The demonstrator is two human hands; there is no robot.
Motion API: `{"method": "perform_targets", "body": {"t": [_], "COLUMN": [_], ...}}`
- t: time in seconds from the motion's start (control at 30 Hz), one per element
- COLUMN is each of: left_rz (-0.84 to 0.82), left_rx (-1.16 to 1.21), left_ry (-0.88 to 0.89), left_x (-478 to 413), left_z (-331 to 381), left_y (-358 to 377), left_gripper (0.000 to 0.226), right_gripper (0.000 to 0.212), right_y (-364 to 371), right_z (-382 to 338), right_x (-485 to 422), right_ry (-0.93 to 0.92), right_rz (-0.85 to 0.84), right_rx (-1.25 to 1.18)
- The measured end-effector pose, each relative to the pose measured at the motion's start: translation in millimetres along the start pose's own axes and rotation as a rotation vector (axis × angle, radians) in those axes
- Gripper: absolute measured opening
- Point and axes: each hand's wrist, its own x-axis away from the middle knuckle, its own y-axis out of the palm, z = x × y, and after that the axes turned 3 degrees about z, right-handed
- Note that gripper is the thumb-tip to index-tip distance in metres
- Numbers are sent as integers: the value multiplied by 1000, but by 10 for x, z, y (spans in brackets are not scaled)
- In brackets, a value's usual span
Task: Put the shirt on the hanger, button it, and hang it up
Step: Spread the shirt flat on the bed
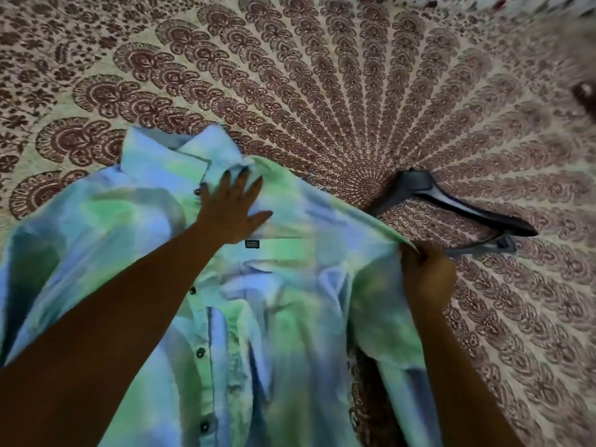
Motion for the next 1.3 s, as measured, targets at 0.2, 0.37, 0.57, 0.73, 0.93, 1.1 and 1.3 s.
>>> {"method": "perform_targets", "body": {"t": [0.2, 0.37, 0.57, 0.73, 0.93, 1.1, 1.3], "left_rz": [-115, 313, 545, 522, 378, 218, 217], "left_rx": [47, 513, 773, 1089, 955, 957, 941], "left_ry": [-111, -49, -433, -608, -658, -624, -587], "left_x": [-239, 71, 1452, 1777, 2057, 2465, 2674], "left_z": [-67, -91, 365, 495, 307, 405, 507], "left_y": [-149, -337, 87, 241, 260, 199, 183], "left_gripper": [66, 58, 36, 33, 20, 24, 32], "right_gripper": [24, 47, 60, 48, 35, 13, 18], "right_y": [252, 272, 669, 652, 538, 491, 546], "right_z": [-52, -444, -169, -258, -338, -350, -250], "right_x": [-147, 662, 1526, 1640, 2357, 2558, 2790], "right_ry": [-37, -464, -827, -827, -674, -299, -496], "right_rz": [-54, 56, -287, -206, -421, -450, -431], "right_rx": [250, -10, 252, 203, 30, -520, -233]}}
